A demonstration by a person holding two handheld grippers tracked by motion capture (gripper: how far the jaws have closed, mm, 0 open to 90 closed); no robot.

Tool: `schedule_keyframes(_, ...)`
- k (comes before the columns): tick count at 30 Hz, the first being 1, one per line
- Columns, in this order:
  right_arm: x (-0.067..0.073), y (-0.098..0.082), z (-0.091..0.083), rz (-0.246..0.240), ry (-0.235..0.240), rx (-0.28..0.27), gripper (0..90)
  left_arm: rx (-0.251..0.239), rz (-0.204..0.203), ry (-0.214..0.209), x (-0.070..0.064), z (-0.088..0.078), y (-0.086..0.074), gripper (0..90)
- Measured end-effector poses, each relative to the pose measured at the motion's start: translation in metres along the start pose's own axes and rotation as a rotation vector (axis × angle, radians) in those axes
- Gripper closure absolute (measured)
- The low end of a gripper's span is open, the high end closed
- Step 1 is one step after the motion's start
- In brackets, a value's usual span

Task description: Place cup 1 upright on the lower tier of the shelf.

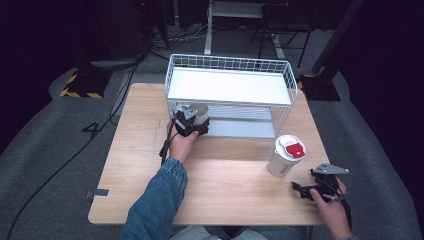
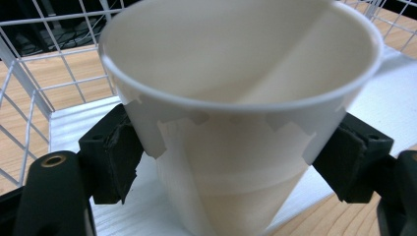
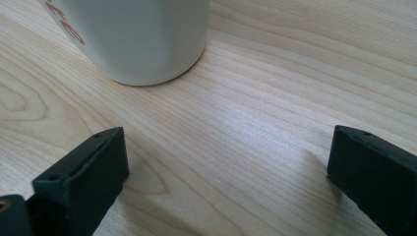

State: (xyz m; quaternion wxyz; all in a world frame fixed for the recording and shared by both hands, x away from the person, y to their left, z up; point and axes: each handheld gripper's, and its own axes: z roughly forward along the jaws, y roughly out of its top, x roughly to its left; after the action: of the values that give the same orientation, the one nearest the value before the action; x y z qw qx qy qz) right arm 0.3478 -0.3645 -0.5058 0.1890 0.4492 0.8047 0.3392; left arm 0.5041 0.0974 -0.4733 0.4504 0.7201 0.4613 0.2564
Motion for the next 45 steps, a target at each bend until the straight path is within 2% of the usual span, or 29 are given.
schedule_keyframes(7,0.000,0.000,0.000,0.000,0.000,0.000,2.3,-0.004,-0.008,0.000,0.000,0.001,0.000,18.3)
schedule_keyframes(9,0.000,0.000,0.000,0.000,0.000,0.000,2.3,-0.001,-0.005,-0.003,-0.001,0.001,0.000,15.4)
schedule_keyframes(11,0.000,0.000,0.000,-0.001,0.000,0.000,2.3,-0.001,0.010,0.005,-0.002,0.001,0.000,15.4)
schedule_keyframes(19,0.000,0.000,0.000,0.000,0.000,0.000,2.3,-0.010,0.013,0.009,-0.003,-0.002,0.002,15.5)
schedule_keyframes(22,0.000,0.000,0.000,-0.001,0.000,0.000,2.3,-0.014,0.025,0.010,-0.005,-0.006,0.002,15.5)
schedule_keyframes(28,0.000,0.000,0.000,0.000,0.000,0.000,2.3,-0.028,0.022,0.010,-0.009,-0.014,0.004,15.4)
schedule_keyframes(39,0.000,0.000,0.000,-0.001,0.000,0.000,2.3,-0.036,0.050,0.017,-0.008,-0.031,0.003,15.5)
schedule_keyframes(40,0.000,0.000,0.000,-0.001,0.000,0.000,2.3,-0.038,0.041,0.013,-0.009,-0.032,0.002,15.5)
schedule_keyframes(45,0.000,0.000,0.000,0.000,0.000,0.000,2.3,-0.033,0.063,0.011,-0.011,-0.043,0.004,15.5)
